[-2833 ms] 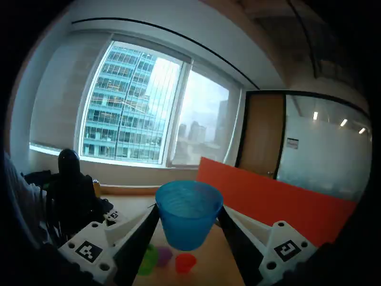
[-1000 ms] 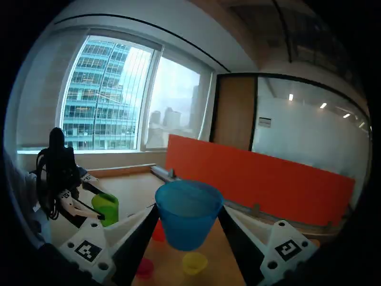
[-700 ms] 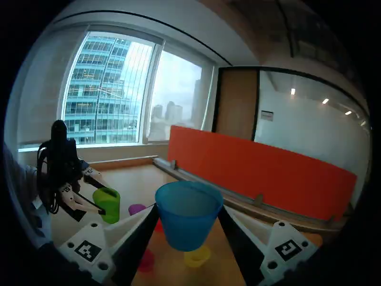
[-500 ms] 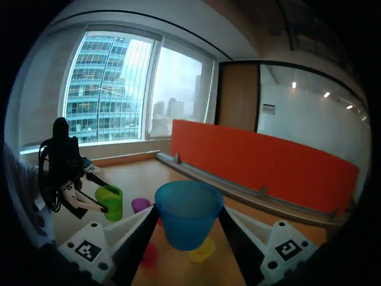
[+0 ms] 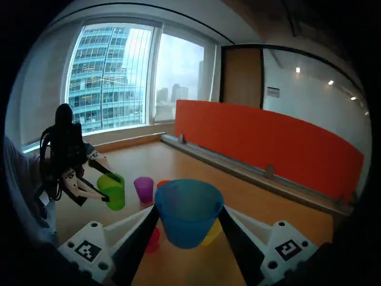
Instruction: Pour water
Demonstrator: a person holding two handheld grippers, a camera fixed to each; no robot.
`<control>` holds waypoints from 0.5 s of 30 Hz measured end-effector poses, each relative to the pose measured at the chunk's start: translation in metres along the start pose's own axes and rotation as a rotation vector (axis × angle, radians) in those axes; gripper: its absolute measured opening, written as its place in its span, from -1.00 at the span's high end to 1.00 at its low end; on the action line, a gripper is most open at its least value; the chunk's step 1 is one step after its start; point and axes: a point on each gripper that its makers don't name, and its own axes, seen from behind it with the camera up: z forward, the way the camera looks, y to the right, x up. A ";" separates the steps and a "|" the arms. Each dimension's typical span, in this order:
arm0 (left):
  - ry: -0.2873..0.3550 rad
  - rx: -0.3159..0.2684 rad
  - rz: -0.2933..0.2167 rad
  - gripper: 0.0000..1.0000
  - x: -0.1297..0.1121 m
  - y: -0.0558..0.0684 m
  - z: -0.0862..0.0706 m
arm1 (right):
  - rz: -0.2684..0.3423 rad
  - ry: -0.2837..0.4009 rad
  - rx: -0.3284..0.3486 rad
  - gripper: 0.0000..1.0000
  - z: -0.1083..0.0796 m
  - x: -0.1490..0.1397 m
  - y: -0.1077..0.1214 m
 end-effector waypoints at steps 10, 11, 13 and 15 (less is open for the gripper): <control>-0.068 -0.017 -0.005 -0.73 -0.023 0.004 0.009 | -0.009 -0.062 0.022 -0.82 0.009 -0.033 -0.001; -0.076 -0.017 -0.005 -0.73 -0.026 0.004 0.010 | -0.006 -0.069 0.026 -0.82 0.010 -0.036 -0.001; -0.089 -0.018 -0.004 -0.73 -0.031 0.004 0.012 | -0.005 -0.080 0.029 -0.82 0.012 -0.043 -0.001; -0.102 -0.019 -0.002 -0.73 -0.035 0.003 0.013 | -0.006 -0.093 0.029 -0.82 0.014 -0.049 0.000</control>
